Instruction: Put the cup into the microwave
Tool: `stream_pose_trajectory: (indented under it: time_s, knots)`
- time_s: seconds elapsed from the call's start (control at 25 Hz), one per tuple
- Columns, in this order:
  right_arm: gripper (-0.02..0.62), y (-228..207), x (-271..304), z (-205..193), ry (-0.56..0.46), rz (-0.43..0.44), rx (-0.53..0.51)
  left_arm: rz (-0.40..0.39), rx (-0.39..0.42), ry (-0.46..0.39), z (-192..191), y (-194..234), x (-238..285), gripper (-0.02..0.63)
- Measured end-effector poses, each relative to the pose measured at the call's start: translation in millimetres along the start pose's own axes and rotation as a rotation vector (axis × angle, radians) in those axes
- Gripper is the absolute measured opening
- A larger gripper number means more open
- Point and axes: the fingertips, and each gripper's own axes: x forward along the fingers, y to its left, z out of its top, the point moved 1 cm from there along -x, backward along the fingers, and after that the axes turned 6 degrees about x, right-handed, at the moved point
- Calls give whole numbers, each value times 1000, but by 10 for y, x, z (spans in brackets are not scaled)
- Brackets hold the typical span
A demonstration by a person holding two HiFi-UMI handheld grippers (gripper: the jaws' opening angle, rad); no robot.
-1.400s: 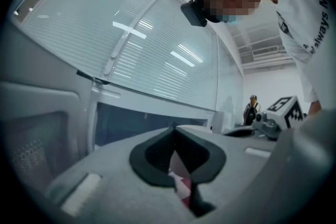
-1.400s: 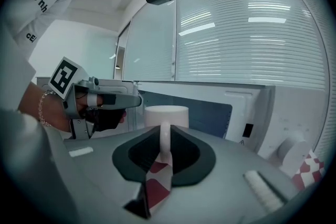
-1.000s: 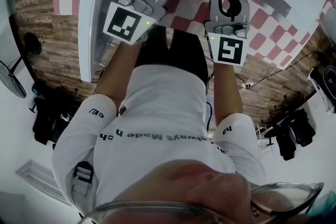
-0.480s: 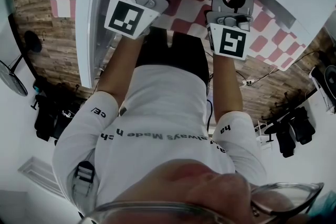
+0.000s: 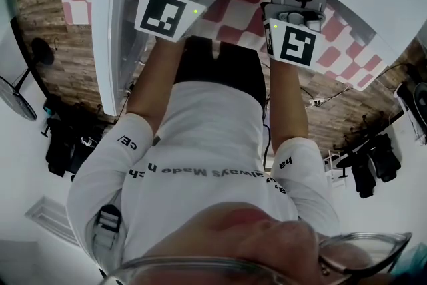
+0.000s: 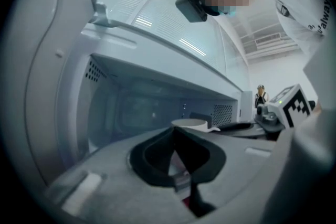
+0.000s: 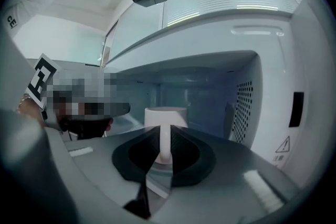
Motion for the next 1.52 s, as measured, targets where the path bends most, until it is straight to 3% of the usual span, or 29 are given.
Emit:
stream_pose_trajectory:
  time_s: [0.92, 1.12, 1.52]
  knots:
    - [52, -139, 199, -88, 24, -6, 26, 17, 12, 29, -71, 115, 153, 5]
    - [92, -87, 135, 10, 29, -4, 25, 16, 4, 25, 42, 63, 85, 5]
    - [92, 97, -305, 309, 49, -6, 65, -6, -24, 65, 309, -210, -313, 5]
